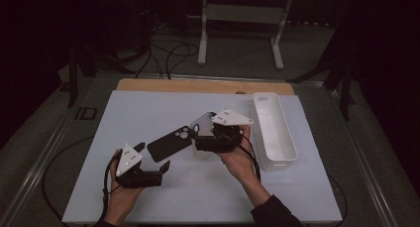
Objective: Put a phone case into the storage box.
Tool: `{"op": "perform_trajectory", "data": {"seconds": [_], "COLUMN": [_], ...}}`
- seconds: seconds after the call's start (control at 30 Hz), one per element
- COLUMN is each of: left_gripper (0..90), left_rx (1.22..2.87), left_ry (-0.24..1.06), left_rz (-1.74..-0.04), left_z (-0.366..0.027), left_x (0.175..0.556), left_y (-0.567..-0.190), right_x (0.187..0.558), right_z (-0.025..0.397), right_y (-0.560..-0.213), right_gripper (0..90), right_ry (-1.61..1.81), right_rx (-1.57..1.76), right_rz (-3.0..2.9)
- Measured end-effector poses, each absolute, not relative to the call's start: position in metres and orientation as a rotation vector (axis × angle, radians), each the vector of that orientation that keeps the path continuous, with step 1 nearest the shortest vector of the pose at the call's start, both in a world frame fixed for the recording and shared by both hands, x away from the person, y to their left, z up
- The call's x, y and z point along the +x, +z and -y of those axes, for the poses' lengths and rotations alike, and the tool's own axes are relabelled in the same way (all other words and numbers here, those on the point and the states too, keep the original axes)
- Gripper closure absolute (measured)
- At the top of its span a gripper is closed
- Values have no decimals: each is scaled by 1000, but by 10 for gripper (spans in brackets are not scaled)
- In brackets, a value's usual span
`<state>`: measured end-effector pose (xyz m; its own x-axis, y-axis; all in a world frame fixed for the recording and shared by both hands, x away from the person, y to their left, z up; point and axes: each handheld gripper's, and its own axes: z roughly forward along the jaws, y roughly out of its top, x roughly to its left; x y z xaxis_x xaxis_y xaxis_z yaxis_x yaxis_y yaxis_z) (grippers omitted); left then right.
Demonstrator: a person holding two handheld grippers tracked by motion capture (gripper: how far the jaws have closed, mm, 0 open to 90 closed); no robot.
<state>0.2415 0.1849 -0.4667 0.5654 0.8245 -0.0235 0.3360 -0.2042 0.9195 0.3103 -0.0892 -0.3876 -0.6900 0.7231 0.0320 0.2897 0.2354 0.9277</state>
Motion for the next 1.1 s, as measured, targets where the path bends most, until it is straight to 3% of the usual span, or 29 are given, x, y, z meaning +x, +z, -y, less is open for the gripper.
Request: {"op": "perform_trajectory", "data": {"seconds": [1.1], "left_gripper": [2], "left_rx": [1805], "left_ry": [672], "left_rz": [-967], "left_z": [-214], "left_x": [234], "left_y": [-490], "right_x": [331], "right_z": [112], "right_y": [-376], "right_gripper": [165], "right_ry": [1403], "right_rx": [978], "right_rz": [-2055]}}
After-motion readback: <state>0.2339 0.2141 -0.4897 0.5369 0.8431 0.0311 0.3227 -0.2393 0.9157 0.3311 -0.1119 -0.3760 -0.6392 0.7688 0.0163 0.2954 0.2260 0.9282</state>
